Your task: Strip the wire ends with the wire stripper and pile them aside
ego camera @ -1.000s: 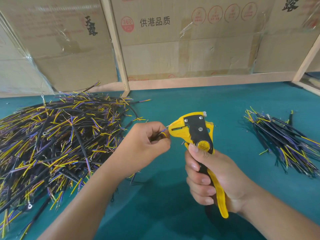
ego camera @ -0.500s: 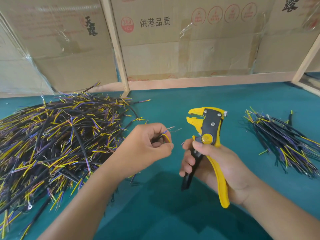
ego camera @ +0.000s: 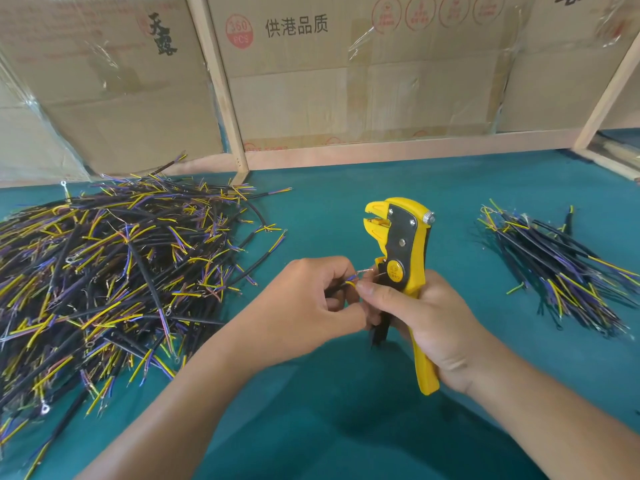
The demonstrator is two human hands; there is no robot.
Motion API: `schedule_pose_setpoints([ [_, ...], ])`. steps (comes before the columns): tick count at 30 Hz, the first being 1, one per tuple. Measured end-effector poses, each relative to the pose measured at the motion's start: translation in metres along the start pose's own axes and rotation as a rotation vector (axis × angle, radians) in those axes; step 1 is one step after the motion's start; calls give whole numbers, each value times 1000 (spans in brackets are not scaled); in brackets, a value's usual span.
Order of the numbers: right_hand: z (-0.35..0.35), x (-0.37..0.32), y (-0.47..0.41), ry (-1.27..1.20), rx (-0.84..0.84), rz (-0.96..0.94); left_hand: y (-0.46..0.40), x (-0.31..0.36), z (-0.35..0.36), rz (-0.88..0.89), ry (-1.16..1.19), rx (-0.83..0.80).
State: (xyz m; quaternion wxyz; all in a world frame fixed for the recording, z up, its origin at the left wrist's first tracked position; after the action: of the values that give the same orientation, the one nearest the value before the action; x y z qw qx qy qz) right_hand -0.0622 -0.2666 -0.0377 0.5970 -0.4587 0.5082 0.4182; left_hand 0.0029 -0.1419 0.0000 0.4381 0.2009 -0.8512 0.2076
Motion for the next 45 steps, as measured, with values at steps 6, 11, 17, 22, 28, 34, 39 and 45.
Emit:
schedule_pose_setpoints([
  [6,-4,1,-2,35,30,-9,0,0,-2,-12,-24,-21],
  [11,-9,-4,-4,44,44,-78,-2,0,-1,-33,-12,0],
  [17,-11,-2,-5,101,47,-90,-3,-2,-1,-8,118,-12],
  [22,-10,1,-5,123,28,-87,-3,-3,0,8,77,3],
  [28,-7,-2,-3,93,-17,-95,-5,0,-4,-2,169,133],
  [34,-4,-5,-2,66,-42,-94,-4,2,-5,37,197,166],
  [39,-3,-5,-2,79,-29,-94,-5,-2,-4,27,282,178],
  [45,-5,-1,-2,87,-1,-74,-5,-3,-5,45,258,198],
])
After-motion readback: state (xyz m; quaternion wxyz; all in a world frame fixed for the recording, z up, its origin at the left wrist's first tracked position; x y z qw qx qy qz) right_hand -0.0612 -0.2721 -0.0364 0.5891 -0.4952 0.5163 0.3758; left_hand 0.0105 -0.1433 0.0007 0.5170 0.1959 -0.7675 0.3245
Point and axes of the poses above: each hand's wrist, its own y-axis away from the middle knuckle, its own z-axis out of the palm, x = y × z, the point moved 5 cm from there along -y, towards the middle knuckle, and after that the axes turned 3 degrees about y, right-handed, at the moved point
